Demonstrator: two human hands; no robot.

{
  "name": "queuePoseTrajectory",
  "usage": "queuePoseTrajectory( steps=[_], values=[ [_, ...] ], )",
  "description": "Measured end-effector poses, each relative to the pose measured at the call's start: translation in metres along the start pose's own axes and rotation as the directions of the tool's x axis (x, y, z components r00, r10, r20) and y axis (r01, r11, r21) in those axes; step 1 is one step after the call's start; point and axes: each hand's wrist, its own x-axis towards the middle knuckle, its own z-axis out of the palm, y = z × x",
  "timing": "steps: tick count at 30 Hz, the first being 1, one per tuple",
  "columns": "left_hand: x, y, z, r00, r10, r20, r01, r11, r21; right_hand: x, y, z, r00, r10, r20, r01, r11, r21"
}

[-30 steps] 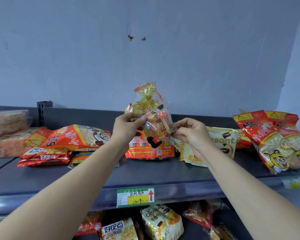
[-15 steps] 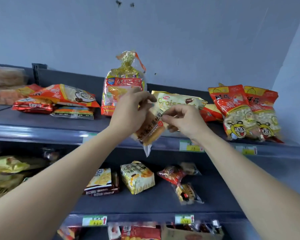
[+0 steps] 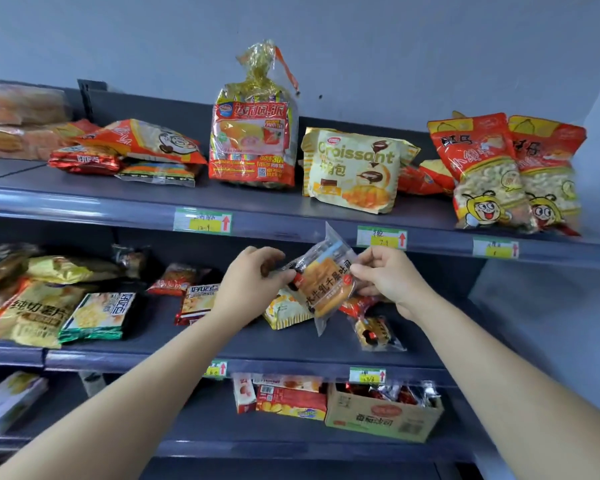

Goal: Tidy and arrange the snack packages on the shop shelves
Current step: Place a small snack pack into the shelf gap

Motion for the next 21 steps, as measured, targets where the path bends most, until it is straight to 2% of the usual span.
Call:
queuePoseTrajectory(
  steps=[6, 12, 18, 21],
  values=[
    [-0.007, -0.032, 0.048, 0.95, -0.19, 0.247, 0.202, 0.979, -0.024, 0.003, 0.047, -0.006, 0.968, 0.208, -0.139, -0.2, 0.977, 0.071],
    [-0.01, -0.038, 0.111, 0.858, -0.222, 0.464, 0.293, 0.952, -0.086, 0.014, 0.112, -0.021, 0.893, 0.37, -0.255, -0.343, 0.928, 0.146],
    [0.018, -0.048, 0.178, 0.829, -0.262, 0.494, 0.329, 0.943, -0.051, 0.062, 0.17, -0.049, 0.808, 0.487, -0.332, -0.438, 0.873, 0.213],
    [0.038, -0.061, 0.2, 0.867, -0.35, 0.354, 0.372, 0.928, 0.006, 0.095, 0.198, -0.064, 0.768, 0.546, -0.334, -0.478, 0.837, 0.267]
  ],
)
